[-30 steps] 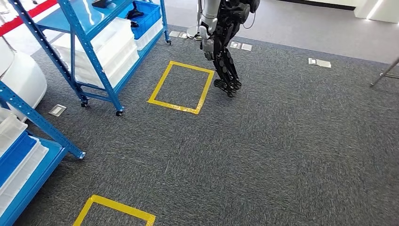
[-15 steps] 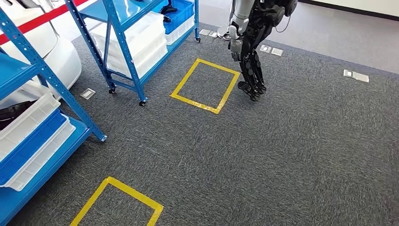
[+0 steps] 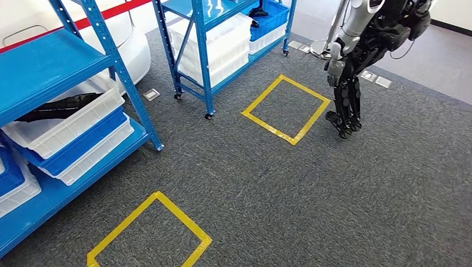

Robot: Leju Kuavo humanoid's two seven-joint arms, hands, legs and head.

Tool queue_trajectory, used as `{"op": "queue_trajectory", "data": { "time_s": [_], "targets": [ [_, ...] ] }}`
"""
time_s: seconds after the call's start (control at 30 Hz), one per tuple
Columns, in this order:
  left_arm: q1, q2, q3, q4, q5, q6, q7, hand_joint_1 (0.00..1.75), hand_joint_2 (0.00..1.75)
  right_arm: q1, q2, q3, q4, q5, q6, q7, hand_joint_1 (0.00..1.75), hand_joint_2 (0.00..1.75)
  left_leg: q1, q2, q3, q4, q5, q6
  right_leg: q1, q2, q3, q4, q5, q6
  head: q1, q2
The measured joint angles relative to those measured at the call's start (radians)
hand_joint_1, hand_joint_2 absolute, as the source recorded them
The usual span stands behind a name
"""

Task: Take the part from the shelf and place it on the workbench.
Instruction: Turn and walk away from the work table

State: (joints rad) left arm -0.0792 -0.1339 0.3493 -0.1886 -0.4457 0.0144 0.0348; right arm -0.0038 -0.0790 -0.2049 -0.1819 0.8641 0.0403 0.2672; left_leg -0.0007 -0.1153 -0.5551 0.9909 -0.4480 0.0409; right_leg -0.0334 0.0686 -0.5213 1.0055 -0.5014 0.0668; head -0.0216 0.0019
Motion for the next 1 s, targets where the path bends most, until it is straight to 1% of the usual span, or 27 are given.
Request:
{"op": "queue_trajectory", "data": {
  "time_s": [0.03, 0.07, 0.1, 0.13, 0.17, 0.23, 0.27, 0.3, 0.33, 0.37, 0.4, 0.47, 0.5, 0.53, 0.6, 0.63, 0.67, 0.7, 0.73, 0.77, 0.8, 0.83, 0.87, 0.9, 0.93, 0.97, 1.0],
  "targets": [
    [-0.002, 0.000, -0.001, 0.000, 0.002, 0.000, 0.003, 0.00, 1.75, -0.001, 0.004, 0.000, 0.000, 0.003, -0.004, -0.009, 0.00, 0.00, 0.000, -0.010, -0.005, 0.001, 0.001, -0.007, 0.001, 0.009, 0.006, -0.017, 0.004, -0.008, 0.000, 0.000],
    [-0.003, 0.001, -0.001, 0.000, 0.007, 0.001, 0.007, 0.00, 1.75, -0.001, 0.007, 0.000, 0.001, 0.007, -0.007, -0.023, 0.00, 0.00, 0.001, -0.020, -0.008, 0.001, 0.002, -0.015, 0.005, -0.001, 0.007, -0.017, 0.005, -0.019, -0.001, 0.000],
    [-0.004, 0.003, 0.000, 0.000, 0.016, 0.003, 0.012, 0.00, 1.75, -0.002, 0.011, 0.000, 0.001, 0.012, -0.009, -0.042, 0.00, 0.00, 0.004, -0.027, -0.012, 0.001, 0.004, -0.022, 0.005, -0.014, 0.009, -0.018, 0.008, -0.029, -0.002, 0.000],
    [-0.005, 0.004, 0.001, 0.000, 0.029, 0.006, 0.016, 0.00, 1.75, -0.002, 0.013, 0.000, 0.001, 0.017, -0.009, -0.065, 0.00, 0.00, 0.005, -0.018, -0.018, 0.008, -0.001, -0.027, 0.005, -0.026, 0.011, -0.020, 0.011, -0.038, -0.003, 0.000],
    [-0.005, 0.005, 0.004, 0.000, 0.045, 0.010, 0.017, 0.00, 1.75, -0.002, 0.013, 0.000, 0.001, 0.023, -0.005, -0.093, 0.00, 0.00, 0.005, 0.004, -0.030, 0.031, -0.017, -0.032, 0.004, -0.039, 0.012, -0.022, 0.015, -0.046, -0.007, 0.000],
    [-0.004, 0.008, 0.014, 0.000, 0.079, 0.018, 0.008, 0.00, 1.75, -0.002, 0.008, 0.002, 0.001, 0.038, 0.010, -0.150, 0.00, 0.00, 0.003, 0.070, -0.080, 0.137, -0.081, -0.038, 0.007, -0.068, 0.011, -0.025, 0.016, -0.057, -0.018, 0.000],
    [-0.003, 0.010, 0.022, 0.000, 0.094, 0.020, 0.001, 0.00, 1.75, -0.001, 0.004, 0.003, 0.001, 0.045, 0.019, -0.172, 0.00, 0.00, 0.004, 0.090, -0.113, 0.207, -0.115, -0.040, 0.010, -0.083, 0.010, -0.025, 0.015, -0.060, -0.022, 0.000],
    [0.001, 0.011, 0.030, 0.000, 0.107, 0.022, -0.007, 0.00, 1.75, -0.001, -0.001, 0.006, 0.001, 0.054, 0.027, -0.189, 0.00, 0.00, 0.004, 0.100, -0.141, 0.264, -0.137, -0.042, 0.013, -0.098, 0.009, -0.025, 0.014, -0.062, -0.022, 0.000],
    [0.007, 0.012, 0.039, 0.000, 0.121, 0.024, -0.014, 0.00, 1.75, -0.003, -0.007, 0.010, 0.001, 0.064, 0.034, -0.203, 0.00, 0.00, 0.005, 0.105, -0.153, 0.291, -0.141, -0.042, 0.015, -0.113, 0.009, -0.025, 0.013, -0.063, -0.023, 0.000],
    [0.013, 0.012, 0.048, 0.000, 0.134, 0.026, -0.019, 0.00, 1.75, -0.005, -0.012, 0.015, 0.001, 0.075, 0.039, -0.217, 0.00, 0.00, 0.005, 0.110, -0.145, 0.279, -0.126, -0.042, 0.016, -0.126, 0.009, -0.024, 0.012, -0.064, -0.023, 0.000],
    [0.019, 0.013, 0.058, 0.000, 0.147, 0.028, -0.024, 0.00, 1.75, -0.009, -0.017, 0.021, 0.001, 0.086, 0.043, -0.230, 0.00, 0.00, 0.005, 0.118, -0.117, 0.230, -0.097, -0.041, 0.017, -0.138, 0.011, -0.024, 0.011, -0.063, -0.023, 0.000],
    [0.027, 0.014, 0.077, 0.001, 0.168, 0.029, -0.029, 0.00, 1.75, -0.017, -0.023, 0.037, 0.001, 0.106, 0.051, -0.256, 0.00, 0.00, 0.002, 0.160, -0.039, 0.090, -0.041, -0.033, 0.022, -0.158, 0.016, -0.023, 0.006, -0.058, -0.023, 0.000],
    [0.028, 0.014, 0.086, 0.001, 0.175, 0.028, -0.031, 0.00, 1.75, -0.020, -0.026, 0.045, 0.001, 0.114, 0.055, -0.267, 0.00, 0.00, -0.001, 0.175, -0.014, 0.042, -0.026, -0.028, 0.026, -0.168, 0.018, -0.023, 0.004, -0.054, -0.022, 0.000],
    [0.028, 0.014, 0.094, 0.001, 0.181, 0.026, -0.032, 0.00, 1.75, -0.023, -0.028, 0.052, 0.001, 0.121, 0.059, -0.278, 0.00, 0.00, -0.004, 0.183, -0.003, 0.018, -0.021, -0.022, 0.029, -0.179, 0.020, -0.022, 0.001, -0.049, -0.020, 0.000],
    [0.030, 0.014, 0.107, 0.001, 0.190, 0.022, -0.031, 0.00, 1.75, -0.032, -0.030, 0.066, 0.001, 0.132, 0.064, -0.293, 0.00, 0.00, -0.007, 0.161, -0.006, 0.013, -0.019, -0.010, 0.031, -0.199, 0.025, -0.024, -0.002, -0.040, -0.018, 0.000],
    [0.032, 0.013, 0.114, 0.001, 0.194, 0.020, -0.030, 0.00, 1.75, -0.037, -0.031, 0.072, 0.001, 0.137, 0.064, -0.300, 0.00, 0.00, -0.006, 0.149, -0.006, 0.010, -0.015, -0.004, 0.029, -0.191, 0.025, -0.019, -0.007, -0.035, -0.017, 0.000],
    [0.033, 0.013, 0.119, 0.001, 0.198, 0.020, -0.028, 0.00, 1.75, -0.040, -0.032, 0.078, 0.000, 0.141, 0.066, -0.306, 0.00, 0.00, -0.003, 0.138, -0.005, 0.006, -0.011, 0.003, 0.027, -0.168, 0.019, -0.003, -0.017, -0.033, -0.015, 0.000],
    [0.033, 0.012, 0.125, 0.002, 0.202, 0.019, -0.026, 0.00, 1.75, -0.041, -0.032, 0.084, 0.000, 0.145, 0.070, -0.311, 0.00, 0.00, 0.000, 0.127, -0.005, 0.003, -0.006, 0.009, 0.025, -0.138, 0.003, 0.034, -0.037, -0.032, -0.013, 0.000],
    [0.033, 0.011, 0.130, 0.002, 0.205, 0.018, -0.025, 0.00, 1.75, -0.041, -0.033, 0.088, 0.000, 0.147, 0.074, -0.315, 0.00, 0.00, 0.003, 0.116, -0.007, 0.002, -0.003, 0.013, 0.022, -0.104, -0.027, 0.096, -0.065, -0.033, -0.011, 0.000],
    [0.032, 0.010, 0.133, 0.002, 0.208, 0.017, -0.025, 0.00, 1.75, -0.041, -0.034, 0.092, 0.000, 0.150, 0.078, -0.317, 0.00, 0.00, 0.003, 0.103, -0.009, 0.002, -0.001, 0.016, 0.021, -0.085, -0.063, 0.169, -0.095, -0.034, -0.009, 0.000],
    [0.032, 0.010, 0.136, 0.002, 0.211, 0.017, -0.025, 0.00, 1.75, -0.040, -0.035, 0.096, 0.000, 0.152, 0.081, -0.319, 0.00, 0.00, 0.003, 0.088, -0.011, 0.003, 0.000, 0.017, 0.021, -0.077, -0.097, 0.237, -0.118, -0.033, -0.008, 0.000],
    [0.033, 0.009, 0.140, 0.002, 0.214, 0.016, -0.025, 0.00, 1.75, -0.040, -0.035, 0.100, 0.001, 0.155, 0.082, -0.321, 0.00, 0.00, 0.004, 0.073, -0.011, 0.003, 0.000, 0.018, 0.020, -0.074, -0.119, 0.279, -0.127, -0.029, -0.008, 0.000],
    [0.035, 0.008, 0.144, 0.002, 0.217, 0.016, -0.025, 0.00, 1.75, -0.040, -0.035, 0.103, 0.001, 0.157, 0.082, -0.323, 0.00, 0.00, 0.004, 0.059, -0.011, 0.003, 0.001, 0.017, 0.018, -0.073, -0.122, 0.279, -0.119, -0.021, -0.008, 0.000],
    [0.036, 0.007, 0.148, 0.002, 0.221, 0.016, -0.025, 0.00, 1.75, -0.041, -0.035, 0.106, 0.001, 0.161, 0.082, -0.324, 0.00, 0.00, 0.004, 0.044, -0.010, 0.004, 0.001, 0.016, 0.015, -0.070, -0.105, 0.237, -0.094, -0.012, -0.008, 0.000],
    [0.037, 0.006, 0.152, 0.002, 0.224, 0.015, -0.026, 0.00, 1.75, -0.042, -0.036, 0.109, 0.001, 0.164, 0.083, -0.326, 0.00, 0.00, 0.005, 0.030, -0.009, 0.005, 0.002, 0.014, 0.011, -0.058, -0.074, 0.169, -0.062, -0.002, -0.007, 0.000],
    [0.037, 0.005, 0.156, 0.002, 0.226, 0.013, -0.027, 0.00, 1.75, -0.044, -0.037, 0.113, 0.001, 0.168, 0.084, -0.327, 0.00, 0.00, 0.004, 0.016, -0.010, 0.008, 0.001, 0.009, 0.006, -0.030, -0.042, 0.094, -0.033, 0.004, -0.006, 0.000],
    [0.037, 0.004, 0.158, 0.002, 0.227, 0.011, -0.028, 0.00, 1.75, -0.047, -0.037, 0.118, 0.001, 0.171, 0.087, -0.328, 0.00, 0.00, 0.003, 0.003, -0.012, 0.011, 0.001, 0.003, 0.003, -0.009, -0.018, 0.035, -0.011, 0.004, -0.006, 0.000]
  ]
}}
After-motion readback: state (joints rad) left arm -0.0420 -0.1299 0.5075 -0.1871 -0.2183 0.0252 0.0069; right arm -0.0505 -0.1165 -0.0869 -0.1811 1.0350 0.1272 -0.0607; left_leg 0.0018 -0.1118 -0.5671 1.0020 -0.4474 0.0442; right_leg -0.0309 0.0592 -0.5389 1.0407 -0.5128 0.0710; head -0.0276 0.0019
